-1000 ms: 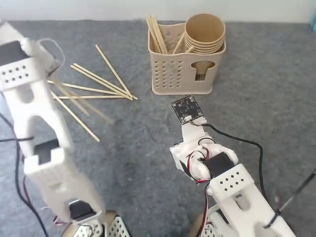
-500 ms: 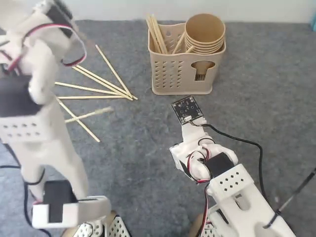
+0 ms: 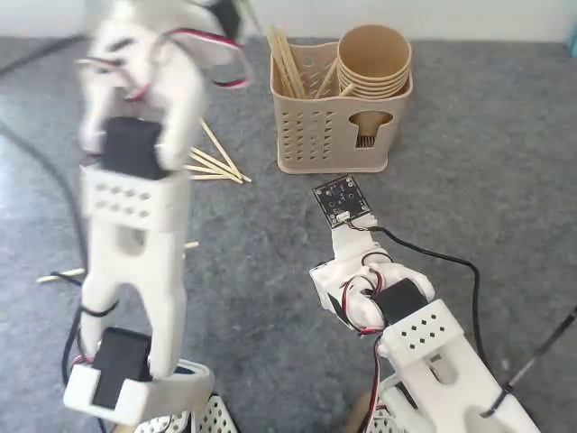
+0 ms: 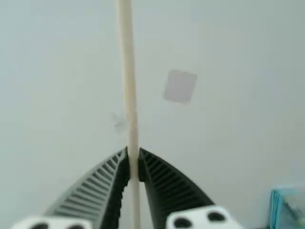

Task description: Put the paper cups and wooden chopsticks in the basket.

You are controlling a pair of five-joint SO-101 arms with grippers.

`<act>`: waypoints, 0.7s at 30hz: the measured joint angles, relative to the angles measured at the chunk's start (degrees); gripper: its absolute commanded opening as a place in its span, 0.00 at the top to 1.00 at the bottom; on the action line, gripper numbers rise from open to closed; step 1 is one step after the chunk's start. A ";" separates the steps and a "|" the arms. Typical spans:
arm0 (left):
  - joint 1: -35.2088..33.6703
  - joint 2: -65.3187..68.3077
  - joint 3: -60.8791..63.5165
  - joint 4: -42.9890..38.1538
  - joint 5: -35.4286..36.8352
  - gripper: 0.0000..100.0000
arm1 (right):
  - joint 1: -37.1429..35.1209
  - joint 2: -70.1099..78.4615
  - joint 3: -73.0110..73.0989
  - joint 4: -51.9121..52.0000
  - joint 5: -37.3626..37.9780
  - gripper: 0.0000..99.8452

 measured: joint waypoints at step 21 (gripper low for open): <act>5.36 12.57 18.37 -28.04 -13.45 0.98 | 0.00 0.00 0.00 0.00 0.00 0.94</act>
